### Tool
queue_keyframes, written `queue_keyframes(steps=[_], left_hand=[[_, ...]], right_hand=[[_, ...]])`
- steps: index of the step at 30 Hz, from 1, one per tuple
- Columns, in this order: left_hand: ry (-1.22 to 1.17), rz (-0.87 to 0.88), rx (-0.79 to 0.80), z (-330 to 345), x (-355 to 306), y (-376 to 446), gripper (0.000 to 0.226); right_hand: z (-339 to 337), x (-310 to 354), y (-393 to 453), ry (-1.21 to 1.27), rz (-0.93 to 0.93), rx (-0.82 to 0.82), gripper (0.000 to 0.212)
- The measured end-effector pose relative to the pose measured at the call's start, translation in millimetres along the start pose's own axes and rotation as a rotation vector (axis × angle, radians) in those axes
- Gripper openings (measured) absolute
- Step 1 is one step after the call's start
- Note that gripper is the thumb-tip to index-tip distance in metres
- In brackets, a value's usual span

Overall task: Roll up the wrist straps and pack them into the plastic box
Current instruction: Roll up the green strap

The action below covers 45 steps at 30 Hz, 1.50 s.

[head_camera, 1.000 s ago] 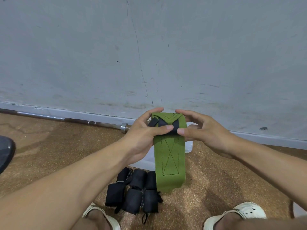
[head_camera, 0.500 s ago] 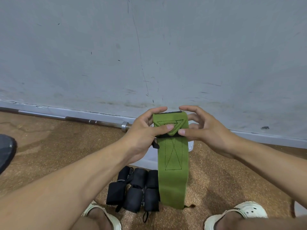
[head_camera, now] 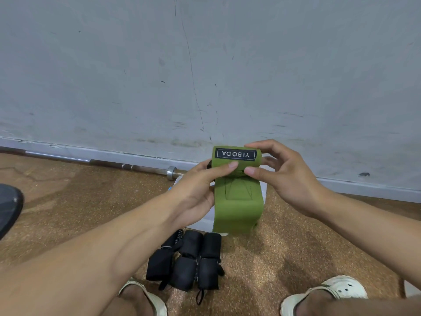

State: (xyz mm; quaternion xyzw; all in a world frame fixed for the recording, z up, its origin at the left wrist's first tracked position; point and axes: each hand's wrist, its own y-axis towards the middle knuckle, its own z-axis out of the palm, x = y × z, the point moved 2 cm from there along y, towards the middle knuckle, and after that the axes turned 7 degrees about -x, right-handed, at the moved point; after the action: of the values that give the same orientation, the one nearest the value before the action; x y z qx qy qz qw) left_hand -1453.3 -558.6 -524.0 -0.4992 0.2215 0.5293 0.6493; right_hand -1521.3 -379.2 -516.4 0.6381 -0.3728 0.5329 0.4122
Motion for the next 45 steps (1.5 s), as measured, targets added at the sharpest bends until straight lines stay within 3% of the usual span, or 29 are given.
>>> queue_keyframes(steps=[4,14,17,19,21,24,29,39,42,45], left_hand=[[-0.049,-0.137,0.044,5,-1,-6,0.035],[-0.089,-0.077,-0.072,1,-2,-5,0.029],[-0.081,-0.069,-0.078,0,-3,-5,0.039],[-0.092,-0.057,-0.073,-3,-4,-2,0.057],[-0.12,-0.041,-0.081,-6,-5,2,0.081],[-0.112,-0.019,-0.036,-8,-5,5,0.086],[-0.059,-0.004,0.097,-1,-3,-1,0.065],[-0.128,-0.068,0.042,3,-1,-3,0.041],[-0.128,-0.046,-0.009,0,-3,-3,0.044],[-0.132,-0.024,-0.058,-3,-3,-1,0.07]], right_hand=[[1,-1,0,-0.004,-0.05,-0.007,0.04],[-2,-5,1,-0.068,-0.109,0.098,0.043],[-2,-5,0,-0.108,-0.1,0.123,0.044],[-4,-3,0,-0.084,-0.017,0.121,0.045],[-4,-3,0,-0.078,0.069,0.114,0.064],[-3,-5,1,-0.051,0.189,0.092,0.086],[-1,-8,-3,-0.048,0.199,0.135,0.064],[1,-3,-1,-0.168,-0.01,0.033,0.056],[0,-3,-1,-0.134,0.026,0.101,0.055],[-3,-5,0,-0.061,0.155,0.183,0.058]])
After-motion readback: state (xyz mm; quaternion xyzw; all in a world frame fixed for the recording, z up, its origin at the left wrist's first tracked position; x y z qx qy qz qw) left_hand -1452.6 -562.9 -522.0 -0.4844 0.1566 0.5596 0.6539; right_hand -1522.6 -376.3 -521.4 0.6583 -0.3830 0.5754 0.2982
